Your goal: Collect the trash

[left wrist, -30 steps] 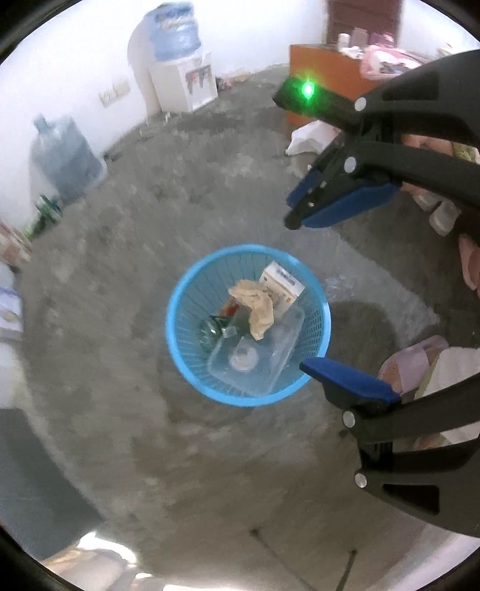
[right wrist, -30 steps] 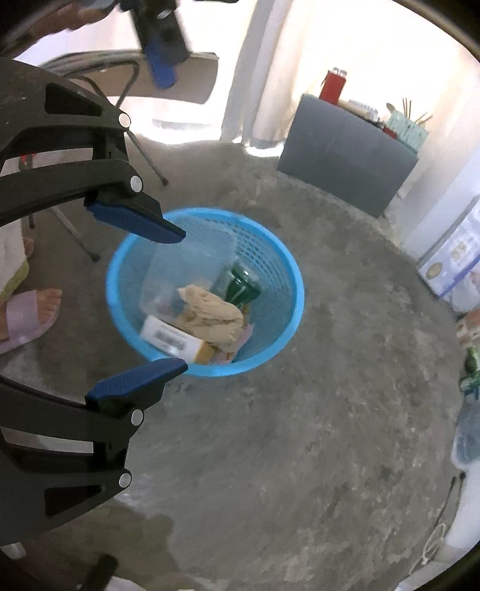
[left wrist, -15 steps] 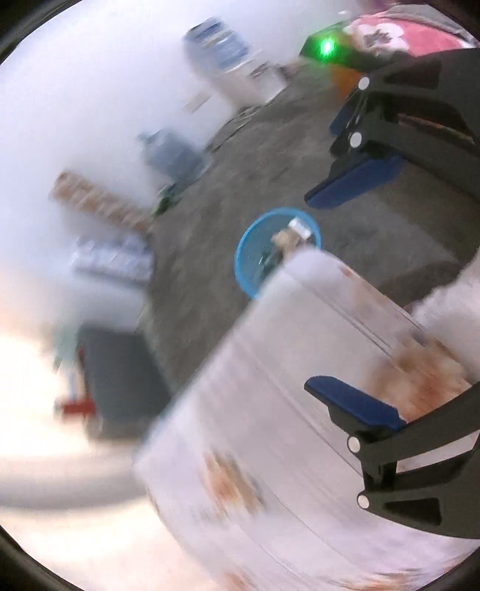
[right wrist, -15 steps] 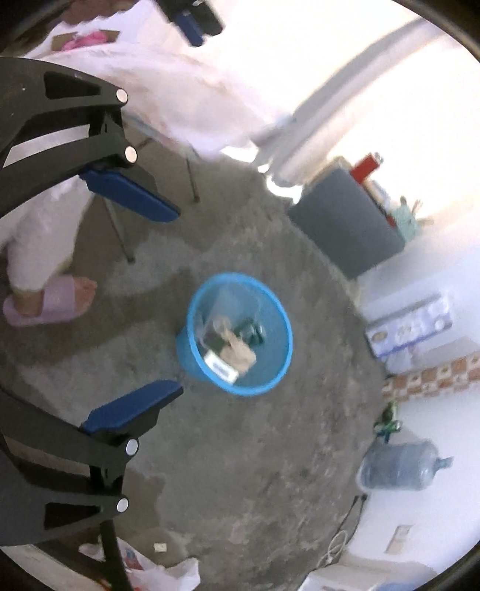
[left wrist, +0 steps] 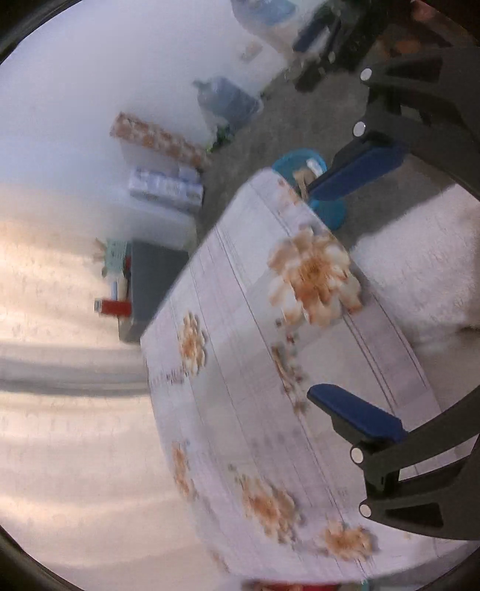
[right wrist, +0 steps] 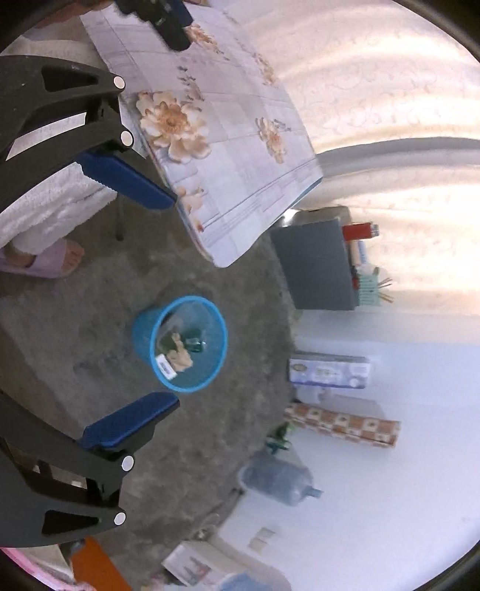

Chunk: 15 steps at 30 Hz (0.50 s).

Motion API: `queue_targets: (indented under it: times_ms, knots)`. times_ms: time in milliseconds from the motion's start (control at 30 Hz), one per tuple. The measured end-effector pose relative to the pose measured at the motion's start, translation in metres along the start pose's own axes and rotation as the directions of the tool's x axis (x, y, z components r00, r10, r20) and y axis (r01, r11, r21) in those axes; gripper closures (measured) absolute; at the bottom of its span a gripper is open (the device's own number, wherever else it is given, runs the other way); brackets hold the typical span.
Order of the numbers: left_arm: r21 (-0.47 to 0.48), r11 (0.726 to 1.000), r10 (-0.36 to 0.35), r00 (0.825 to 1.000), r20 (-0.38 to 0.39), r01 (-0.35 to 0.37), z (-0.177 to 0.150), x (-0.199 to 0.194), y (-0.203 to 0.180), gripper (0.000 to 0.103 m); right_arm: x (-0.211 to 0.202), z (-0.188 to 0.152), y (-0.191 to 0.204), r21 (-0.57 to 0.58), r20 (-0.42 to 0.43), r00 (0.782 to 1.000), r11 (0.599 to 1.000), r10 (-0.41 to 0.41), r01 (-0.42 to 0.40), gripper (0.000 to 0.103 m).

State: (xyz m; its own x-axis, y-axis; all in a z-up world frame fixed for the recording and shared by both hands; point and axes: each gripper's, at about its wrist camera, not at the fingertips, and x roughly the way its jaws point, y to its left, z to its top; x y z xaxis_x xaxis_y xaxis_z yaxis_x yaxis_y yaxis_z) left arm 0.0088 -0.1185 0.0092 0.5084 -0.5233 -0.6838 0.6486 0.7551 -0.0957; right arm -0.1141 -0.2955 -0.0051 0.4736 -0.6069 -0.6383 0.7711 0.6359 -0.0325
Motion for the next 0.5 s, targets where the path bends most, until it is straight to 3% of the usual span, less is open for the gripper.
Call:
queue_targets:
  times_ms: [133,333,500]
  knots:
    - [-0.004,0.997,0.074,0.996,0.058,-0.074,-0.009,-0.012,0.002,0.006,-0.019,-0.004,0.017,-0.006,0.039,0.999,1.0,0.005,-0.004,0.008]
    - [-0.025,0.983,0.182,0.974,0.139,-0.18,-0.019,-0.03,-0.003,0.006,-0.033,-0.007,0.048,-0.079,0.053,0.998,0.997,-0.022,0.026,0.008]
    - [-0.027,0.98,0.198,0.974,0.113,-0.197,-0.022,-0.026,-0.009,0.006,-0.031,-0.009,0.061,-0.109,0.034,0.999,0.994,-0.015,0.019,0.008]
